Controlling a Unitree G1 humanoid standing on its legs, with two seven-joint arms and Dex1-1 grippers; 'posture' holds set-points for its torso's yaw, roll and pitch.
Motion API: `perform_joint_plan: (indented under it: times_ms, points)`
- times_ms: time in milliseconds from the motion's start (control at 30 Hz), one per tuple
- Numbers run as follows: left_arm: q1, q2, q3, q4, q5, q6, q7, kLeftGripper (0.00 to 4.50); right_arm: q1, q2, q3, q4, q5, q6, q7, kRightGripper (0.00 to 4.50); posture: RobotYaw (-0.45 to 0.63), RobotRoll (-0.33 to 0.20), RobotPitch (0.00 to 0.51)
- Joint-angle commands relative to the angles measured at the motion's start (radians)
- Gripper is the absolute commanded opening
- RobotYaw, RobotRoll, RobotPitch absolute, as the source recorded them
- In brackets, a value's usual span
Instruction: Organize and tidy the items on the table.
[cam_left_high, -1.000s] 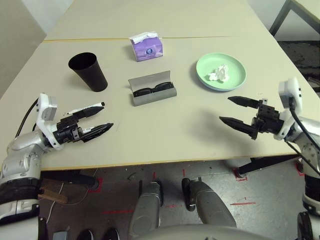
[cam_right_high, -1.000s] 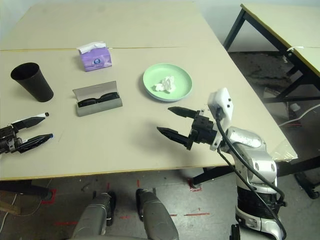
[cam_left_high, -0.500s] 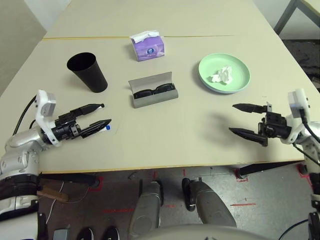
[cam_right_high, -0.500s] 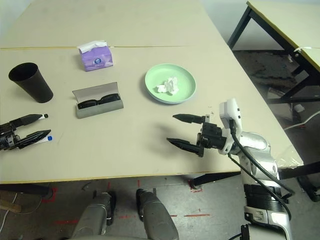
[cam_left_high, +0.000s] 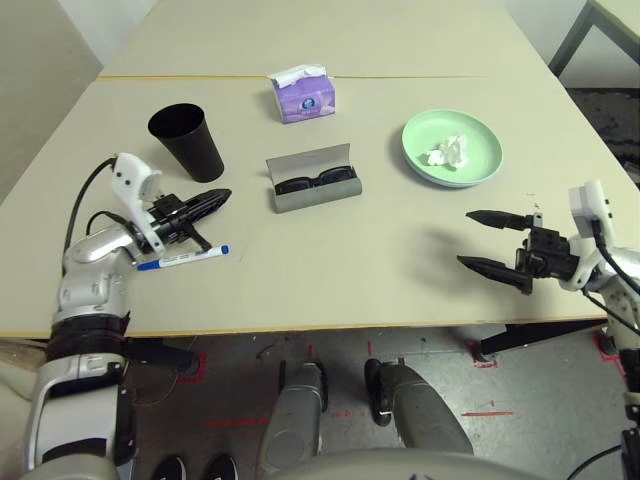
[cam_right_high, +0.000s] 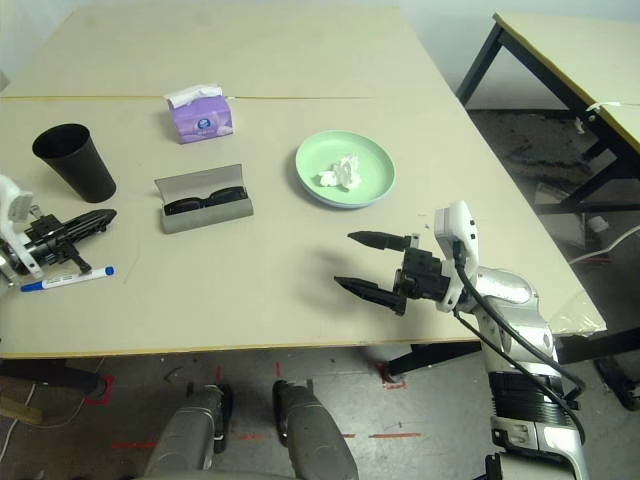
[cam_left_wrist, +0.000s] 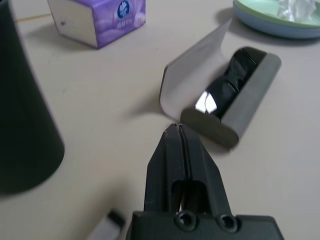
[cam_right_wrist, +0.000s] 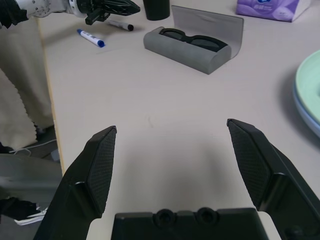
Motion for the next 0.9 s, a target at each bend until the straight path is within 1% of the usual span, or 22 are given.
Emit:
perform_joint_plan:
  times_ms: [33, 133, 400, 900]
  points:
    - [-0.039, -0.029, -0.027, 0.057, 0.038, -0.031, 0.035, 0.03, 0.004, -0.015, 0.008, -0.036, 0.013, 0.013, -0.021, 4.5, -0.08, 0.0, 0.203]
    - [-0.076, -0.049, -0.044, 0.097, 0.06, -0.058, 0.052, 0.03, 0.007, -0.017, 0.009, -0.054, 0.018, 0.022, -0.035, 4.5, -0.08, 0.0, 0.202]
    - [-0.174, -0.085, -0.044, 0.217, 0.079, -0.121, 0.102, 0.03, 0.023, -0.022, 0.001, -0.085, 0.025, 0.035, -0.071, 4.5, -0.11, 0.0, 0.202]
    - [-0.263, -0.122, -0.041, 0.358, 0.104, -0.203, 0.16, 0.03, 0.038, -0.062, -0.01, -0.118, 0.051, 0.044, -0.112, 4.5, -0.13, 0.0, 0.197]
